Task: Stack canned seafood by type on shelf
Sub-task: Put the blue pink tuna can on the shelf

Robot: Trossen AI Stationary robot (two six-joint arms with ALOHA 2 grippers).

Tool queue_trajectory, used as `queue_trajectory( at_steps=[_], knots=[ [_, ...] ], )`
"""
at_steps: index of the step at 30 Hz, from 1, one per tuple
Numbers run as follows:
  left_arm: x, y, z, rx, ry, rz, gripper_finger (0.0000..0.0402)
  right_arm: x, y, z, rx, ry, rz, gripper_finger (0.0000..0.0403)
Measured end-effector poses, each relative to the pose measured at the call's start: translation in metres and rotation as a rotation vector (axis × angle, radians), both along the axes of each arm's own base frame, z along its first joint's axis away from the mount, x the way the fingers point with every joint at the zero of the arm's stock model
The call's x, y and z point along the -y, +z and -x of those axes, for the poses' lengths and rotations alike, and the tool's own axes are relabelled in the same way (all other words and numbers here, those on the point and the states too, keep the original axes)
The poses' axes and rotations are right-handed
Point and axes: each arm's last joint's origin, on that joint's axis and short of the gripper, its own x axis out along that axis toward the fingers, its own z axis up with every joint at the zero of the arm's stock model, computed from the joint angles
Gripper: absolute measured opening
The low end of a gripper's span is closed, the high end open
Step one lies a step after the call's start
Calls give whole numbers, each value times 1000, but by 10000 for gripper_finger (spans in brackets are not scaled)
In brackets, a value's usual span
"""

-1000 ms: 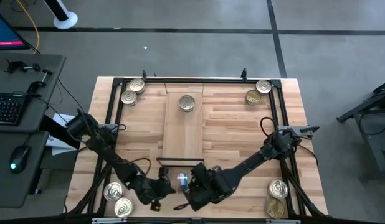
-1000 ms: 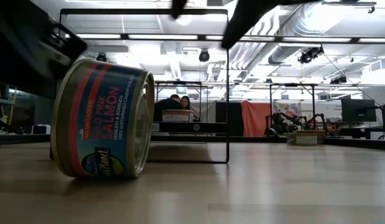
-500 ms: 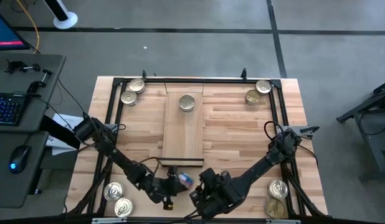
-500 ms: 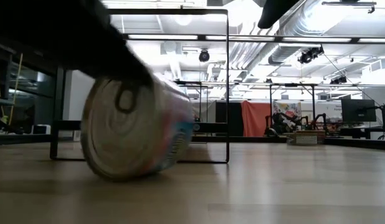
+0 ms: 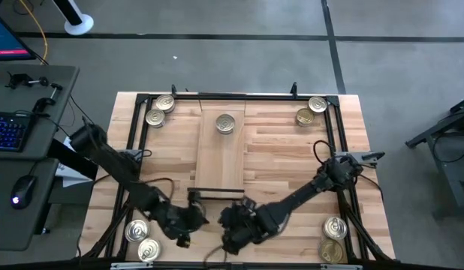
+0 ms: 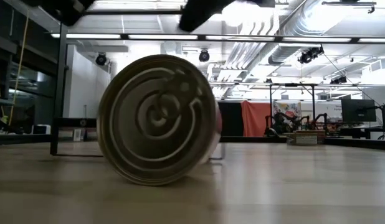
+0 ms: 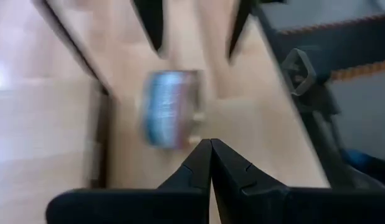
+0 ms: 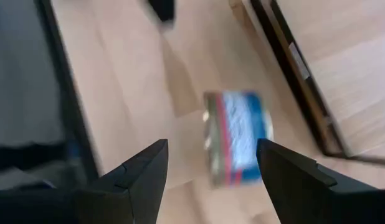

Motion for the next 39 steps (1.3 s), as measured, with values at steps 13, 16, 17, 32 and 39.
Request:
queue_trajectory(
  at_steps=[13,16,17,32,39],
  knots=[
    [26,12,55,132,125,136,0,11,-1,-6,-80,263,-15,236],
    [27,10,55,125,98,105,0,1,-2,1,-92,281,-7,236],
    [26,10,54,126,97,100,0,-1,-2,3,-97,271,6,236],
    [20,9,44,54,51,152,0,9,-13,-1,-127,165,58,236],
    [21,9,44,38,29,172,0,11,-21,0,-180,147,65,236]
  ],
)
